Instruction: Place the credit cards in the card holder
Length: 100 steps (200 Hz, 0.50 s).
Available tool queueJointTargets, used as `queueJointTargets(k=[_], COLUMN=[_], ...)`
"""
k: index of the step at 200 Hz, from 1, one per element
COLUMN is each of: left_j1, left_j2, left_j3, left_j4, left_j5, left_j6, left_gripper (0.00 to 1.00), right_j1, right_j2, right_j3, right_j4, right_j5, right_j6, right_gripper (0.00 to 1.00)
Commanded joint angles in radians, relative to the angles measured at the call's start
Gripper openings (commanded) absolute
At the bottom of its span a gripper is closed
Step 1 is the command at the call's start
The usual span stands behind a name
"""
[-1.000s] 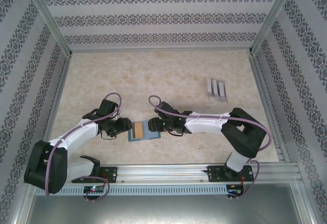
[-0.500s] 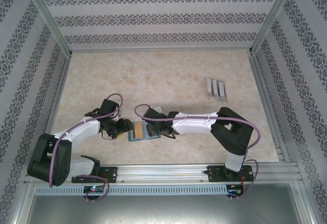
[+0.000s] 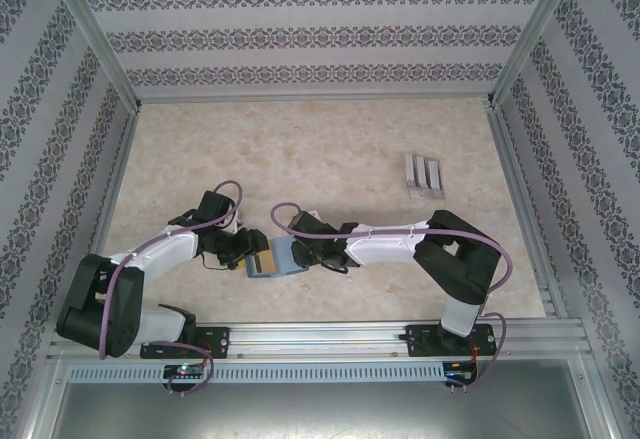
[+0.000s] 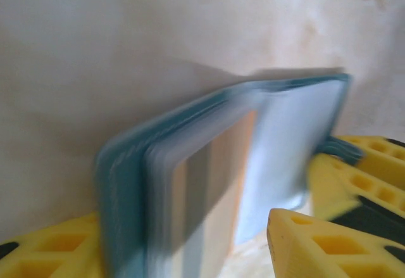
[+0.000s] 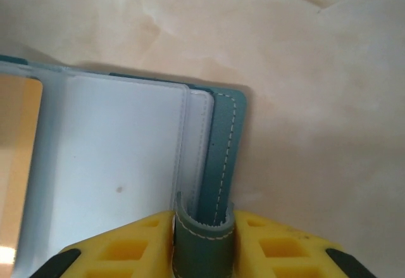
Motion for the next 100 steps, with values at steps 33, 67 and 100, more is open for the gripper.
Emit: queueJointTargets(k=[33, 67, 100], left_j1=[-0.012, -0.030, -0.055], left_j2=[-0.107, -0.074, -0.042], left_j3=[0.047, 0.040, 0.044], left_j4=[0.060, 0.073, 0.054], left_j5=[0.084, 0.049, -0.015], left_j6=[-0.075, -0.060, -0.029], left_gripper=[0.58, 0.53, 0.46], right_j1=[-0.018, -0.035, -0.053], right_j2=[0.010, -0.020, -0.061], right_j3=[-0.065, -0.118, -0.166], right_j4=[0.209, 0.250, 0.250], right_j5=[-0.140, -0.078, -0.026], right_j6=[0.083, 0.118, 0.135], right_gripper=[0.27, 0.33, 0.37])
